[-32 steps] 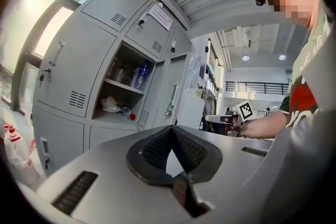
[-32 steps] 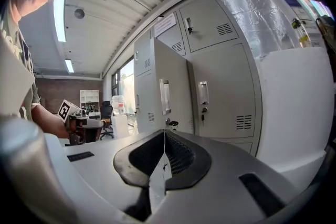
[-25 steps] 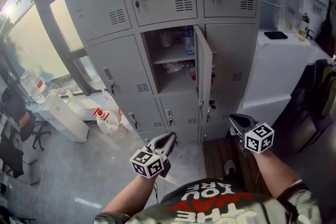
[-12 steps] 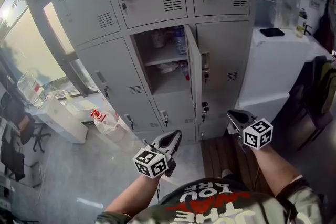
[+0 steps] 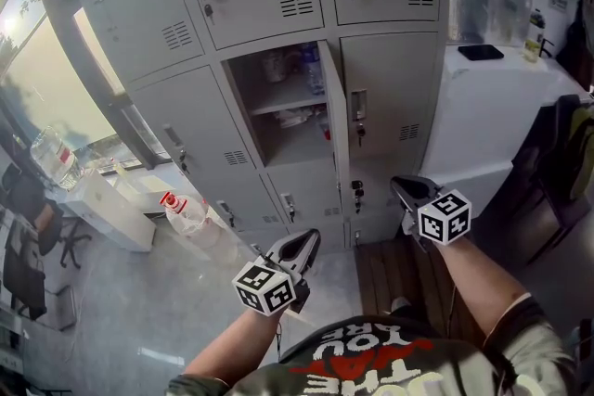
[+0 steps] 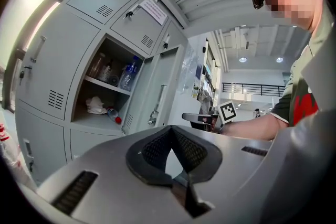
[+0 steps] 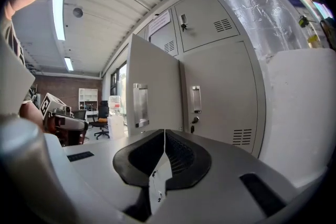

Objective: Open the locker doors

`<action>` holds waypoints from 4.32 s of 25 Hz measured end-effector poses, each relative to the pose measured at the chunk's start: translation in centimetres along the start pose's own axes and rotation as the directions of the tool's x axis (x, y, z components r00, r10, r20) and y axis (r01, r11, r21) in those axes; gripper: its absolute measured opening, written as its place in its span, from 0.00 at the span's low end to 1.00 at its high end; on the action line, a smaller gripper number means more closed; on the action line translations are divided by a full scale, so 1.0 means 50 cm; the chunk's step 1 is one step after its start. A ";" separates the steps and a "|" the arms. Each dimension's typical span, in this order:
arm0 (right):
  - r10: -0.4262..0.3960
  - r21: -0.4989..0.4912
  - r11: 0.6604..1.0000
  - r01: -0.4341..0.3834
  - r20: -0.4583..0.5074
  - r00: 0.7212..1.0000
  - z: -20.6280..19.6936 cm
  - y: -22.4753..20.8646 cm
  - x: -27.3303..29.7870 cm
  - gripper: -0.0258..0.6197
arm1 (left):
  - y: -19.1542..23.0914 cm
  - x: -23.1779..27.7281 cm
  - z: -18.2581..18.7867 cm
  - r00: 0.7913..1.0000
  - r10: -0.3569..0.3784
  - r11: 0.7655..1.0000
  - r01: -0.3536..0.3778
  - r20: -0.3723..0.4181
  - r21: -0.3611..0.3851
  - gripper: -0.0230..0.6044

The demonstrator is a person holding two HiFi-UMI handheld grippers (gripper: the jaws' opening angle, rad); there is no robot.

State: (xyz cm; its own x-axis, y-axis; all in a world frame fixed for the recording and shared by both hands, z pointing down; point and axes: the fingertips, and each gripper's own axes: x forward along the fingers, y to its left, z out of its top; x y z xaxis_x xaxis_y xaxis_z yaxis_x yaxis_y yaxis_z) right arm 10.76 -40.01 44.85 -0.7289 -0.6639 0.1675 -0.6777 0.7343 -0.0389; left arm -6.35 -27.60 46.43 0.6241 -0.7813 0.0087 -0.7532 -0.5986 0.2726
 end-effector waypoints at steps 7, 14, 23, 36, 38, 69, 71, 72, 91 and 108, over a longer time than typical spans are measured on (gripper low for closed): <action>-0.031 -0.093 0.995 0.031 0.006 0.999 0.109 -0.075 0.166 0.10 | 0.034 0.003 0.020 0.999 0.041 0.999 -0.041 -0.006 0.007 0.05; -0.078 -0.085 0.993 0.077 -0.007 0.997 0.160 -0.152 0.302 0.21 | 0.068 -0.018 0.029 0.996 0.084 0.996 -0.084 -0.015 0.018 0.05; -0.065 -0.153 0.986 0.060 -0.022 0.998 0.176 -0.172 0.364 0.28 | 0.107 -0.035 0.042 0.993 0.118 0.993 -0.118 -0.013 0.020 0.05; -0.030 -0.169 0.985 0.021 -0.053 0.998 0.180 -0.170 0.397 0.30 | 0.122 -0.032 0.043 0.993 0.118 0.993 -0.118 -0.021 0.024 0.05; -0.012 -0.163 0.987 0.002 -0.058 0.998 0.179 -0.166 0.402 0.30 | 0.124 -0.032 0.042 0.993 0.118 0.993 -0.117 -0.023 0.024 0.05; -0.045 -0.166 0.985 0.045 0.000 0.999 0.132 -0.105 0.186 0.30 | 0.069 -0.031 0.047 1.000 -0.003 1.000 0.003 -0.019 0.024 0.05; -0.060 -0.167 0.984 0.060 0.000 0.998 0.128 -0.106 0.166 0.30 | 0.064 -0.035 0.047 1.000 -0.010 1.000 0.011 -0.018 0.024 0.05; -0.068 -0.166 0.984 0.067 -0.001 0.998 0.126 -0.106 0.157 0.30 | 0.062 -0.037 0.046 1.000 -0.014 1.000 0.014 -0.017 0.023 0.05; -0.197 -0.115 0.974 0.196 0.002 0.980 0.087 -0.157 -0.042 0.29 | 0.057 -0.060 0.034 0.999 -0.052 0.999 0.052 -0.012 0.004 0.05; -0.405 -0.083 0.911 0.404 0.001 0.914 0.060 -0.267 -0.223 0.24 | 0.062 -0.059 0.029 0.998 -0.055 0.998 0.055 -0.019 0.001 0.05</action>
State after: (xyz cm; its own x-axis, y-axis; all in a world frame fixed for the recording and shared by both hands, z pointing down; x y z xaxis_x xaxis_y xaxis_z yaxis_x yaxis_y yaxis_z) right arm 27.63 -42.82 40.54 -0.3918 -0.9046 0.1682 -0.9038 0.4126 0.1136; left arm -10.84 -27.38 45.85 0.6684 -0.7437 0.0116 -0.7179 -0.6409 0.2717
